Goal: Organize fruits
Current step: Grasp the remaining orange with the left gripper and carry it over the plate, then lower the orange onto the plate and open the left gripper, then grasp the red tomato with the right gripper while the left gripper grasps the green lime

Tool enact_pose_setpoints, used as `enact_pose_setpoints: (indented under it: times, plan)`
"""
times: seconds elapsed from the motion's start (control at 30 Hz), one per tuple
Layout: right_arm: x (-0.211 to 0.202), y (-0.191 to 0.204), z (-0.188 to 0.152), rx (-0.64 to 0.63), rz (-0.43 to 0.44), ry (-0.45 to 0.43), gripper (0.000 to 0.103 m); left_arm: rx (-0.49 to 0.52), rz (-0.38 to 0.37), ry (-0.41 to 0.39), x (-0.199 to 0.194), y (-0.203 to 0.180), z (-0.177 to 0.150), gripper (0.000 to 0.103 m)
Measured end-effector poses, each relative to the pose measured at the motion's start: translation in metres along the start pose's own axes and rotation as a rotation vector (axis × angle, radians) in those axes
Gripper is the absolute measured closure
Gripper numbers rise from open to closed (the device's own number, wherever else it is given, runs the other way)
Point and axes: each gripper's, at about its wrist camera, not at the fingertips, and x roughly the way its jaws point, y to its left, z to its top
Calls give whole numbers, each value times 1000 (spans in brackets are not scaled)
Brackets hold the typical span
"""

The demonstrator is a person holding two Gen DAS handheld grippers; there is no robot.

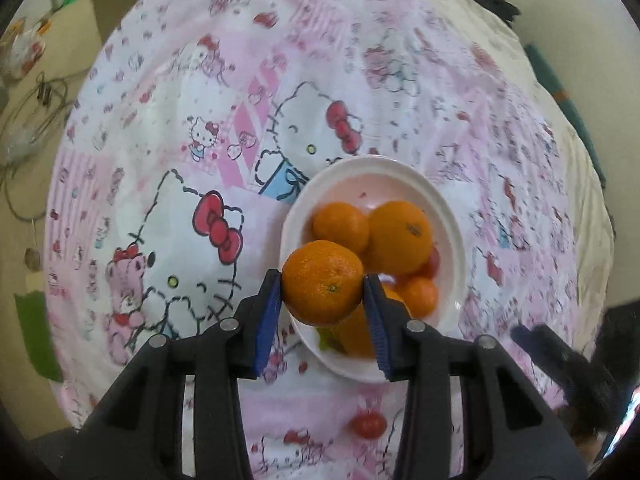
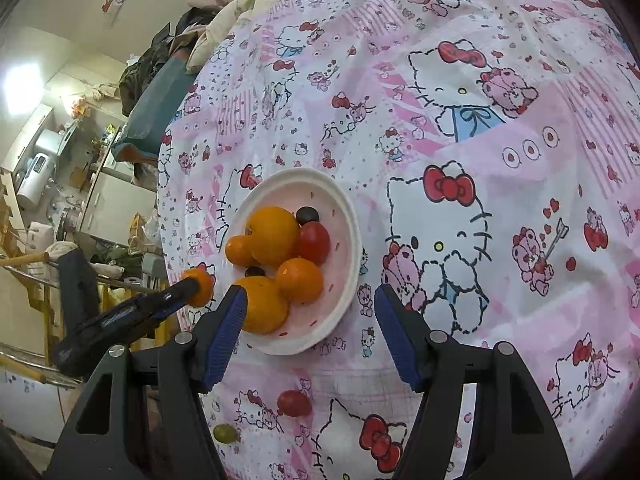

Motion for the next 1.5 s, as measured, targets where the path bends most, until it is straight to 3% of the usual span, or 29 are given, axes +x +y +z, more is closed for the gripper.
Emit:
enact_pose_setpoints:
  times: [0.27, 0.33, 0.4, 0.7, 0.87, 0.97, 1.23, 1.5]
  plan:
    - [1, -2, 1, -12, -9, 8, 34, -19, -26, 19, 16, -14, -5, 63]
    - [0, -3, 0, -9, -8, 8, 34, -17, -19, 29, 17, -17, -6, 43]
    - [-3, -3, -1, -13, -7, 6, 34, -4, -18, 8, 14, -18, -7, 36]
    - [-4, 6, -14, -65, -29, 26, 34, 77, 50, -24, -28, -10, -31, 36]
    - [18, 23, -38, -129, -28, 110, 34, 194, 125, -10, -51, -3, -67, 36]
    - [32, 37, -54, -193, -25, 172, 34, 212, 130, 19, -59, 9, -89, 36]
    - [78, 55, -93, -364, -122, 305, 48, 187, 122, 59, -69, 39, -121, 36]
    - [99, 71, -114, -536, -228, 322, 70, 336, 145, 179, -46, 33, -158, 36]
